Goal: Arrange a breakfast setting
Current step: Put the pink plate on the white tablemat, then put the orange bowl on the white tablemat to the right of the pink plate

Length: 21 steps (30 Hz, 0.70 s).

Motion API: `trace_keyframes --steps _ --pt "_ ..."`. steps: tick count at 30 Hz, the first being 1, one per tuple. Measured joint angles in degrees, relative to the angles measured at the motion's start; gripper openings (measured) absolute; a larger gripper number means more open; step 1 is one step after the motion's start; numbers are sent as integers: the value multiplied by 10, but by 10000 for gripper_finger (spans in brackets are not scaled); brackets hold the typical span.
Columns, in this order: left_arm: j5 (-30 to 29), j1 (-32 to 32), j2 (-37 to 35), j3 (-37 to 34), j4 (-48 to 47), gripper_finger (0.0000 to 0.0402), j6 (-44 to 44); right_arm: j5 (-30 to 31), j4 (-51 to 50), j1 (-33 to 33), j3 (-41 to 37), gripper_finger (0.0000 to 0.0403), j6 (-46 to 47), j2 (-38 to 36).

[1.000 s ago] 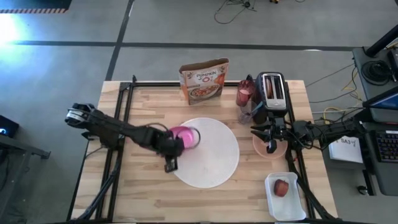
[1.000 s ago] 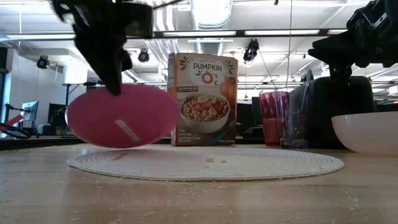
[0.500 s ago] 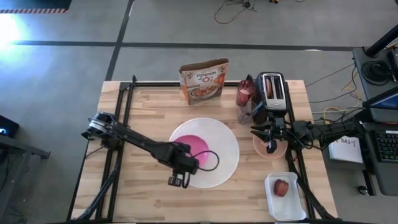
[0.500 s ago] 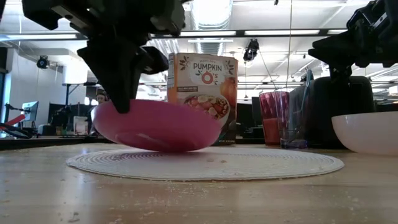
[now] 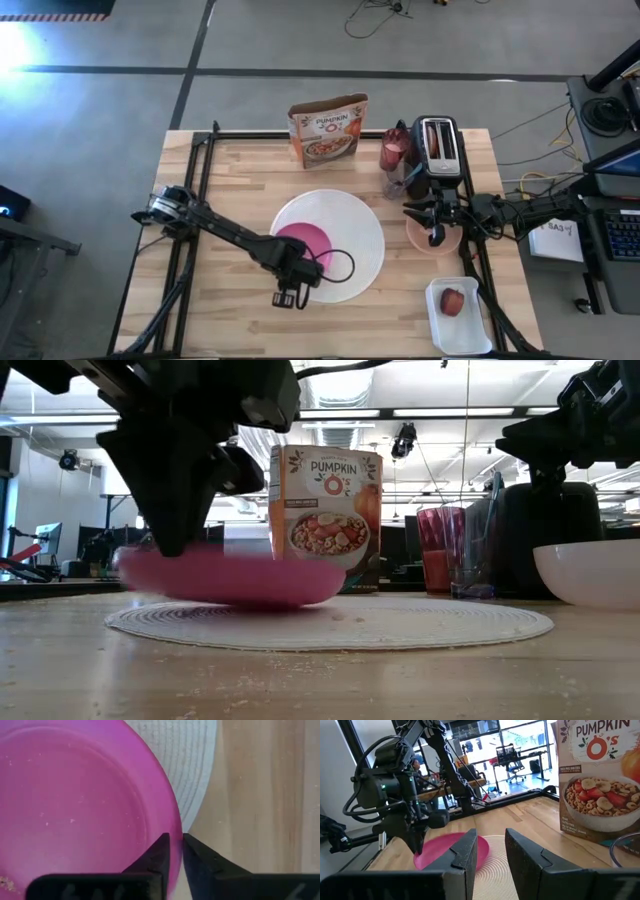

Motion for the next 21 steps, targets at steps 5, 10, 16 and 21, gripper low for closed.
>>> trace_keyframes --steps 5,10,16,21 --pt "-2 -2 0 0 -10 89 1 0 0 0 0 91 0 0" --pt "-22 -7 -6 -1 -38 124 2 0 0 0 0 91 0 0" --pt "-63 -19 -26 0 -57 128 -23 0 0 0 0 91 0 0" --pt "-67 -18 -32 -1 -121 127 -54 0 0 0 0 91 0 0"
